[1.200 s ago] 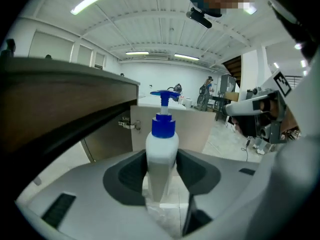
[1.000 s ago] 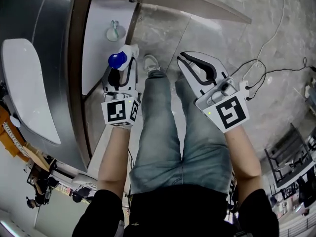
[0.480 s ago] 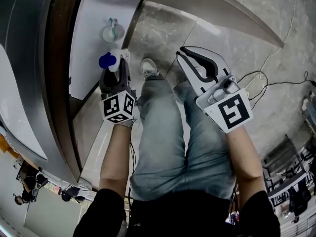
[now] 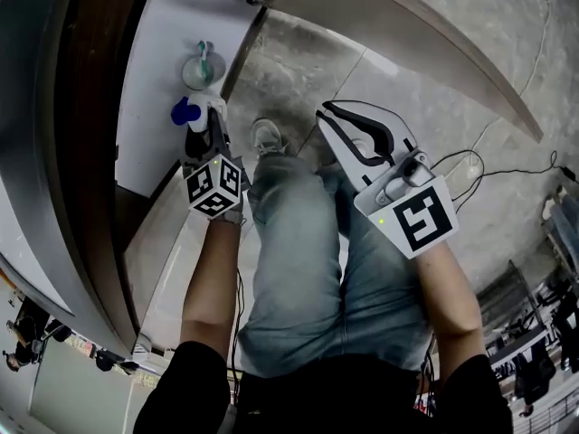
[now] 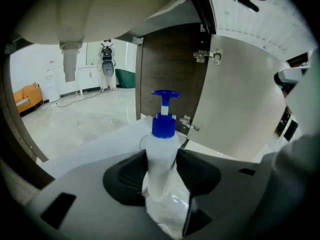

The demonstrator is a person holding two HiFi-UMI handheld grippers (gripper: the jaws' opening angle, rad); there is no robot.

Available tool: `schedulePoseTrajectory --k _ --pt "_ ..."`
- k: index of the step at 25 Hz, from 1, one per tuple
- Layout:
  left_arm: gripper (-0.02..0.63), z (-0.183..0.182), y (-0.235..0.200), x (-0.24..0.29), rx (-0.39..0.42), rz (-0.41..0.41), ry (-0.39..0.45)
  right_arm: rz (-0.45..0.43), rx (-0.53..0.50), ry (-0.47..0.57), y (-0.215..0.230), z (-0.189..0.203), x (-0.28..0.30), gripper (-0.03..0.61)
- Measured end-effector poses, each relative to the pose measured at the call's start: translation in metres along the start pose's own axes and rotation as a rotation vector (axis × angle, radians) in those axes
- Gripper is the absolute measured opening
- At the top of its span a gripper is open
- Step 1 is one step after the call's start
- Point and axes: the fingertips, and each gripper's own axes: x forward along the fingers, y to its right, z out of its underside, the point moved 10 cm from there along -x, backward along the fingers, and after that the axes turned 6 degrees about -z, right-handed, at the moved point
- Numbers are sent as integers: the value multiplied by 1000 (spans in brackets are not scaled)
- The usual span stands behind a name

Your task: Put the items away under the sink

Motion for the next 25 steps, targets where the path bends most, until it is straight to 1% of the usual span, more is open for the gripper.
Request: schedulePoseTrajectory --k 4,8,17,22,25 --pt "198 12 -3 18 -10 -33 -5 -13 -1 -5 5 8 7 52" --pt "198 15 -6 30 -32 -61 -7 -24 1 -13 6 10 11 52" --pt "198 24 -4 55 -5 -95 8 -23 10 -22 7 13 10 52" --pt "198 22 -10 72 10 -114 23 -20 18 -22 7 17 13 52" --pt "198 17 -14 82 6 -124 35 -19 21 -23 6 19 15 52"
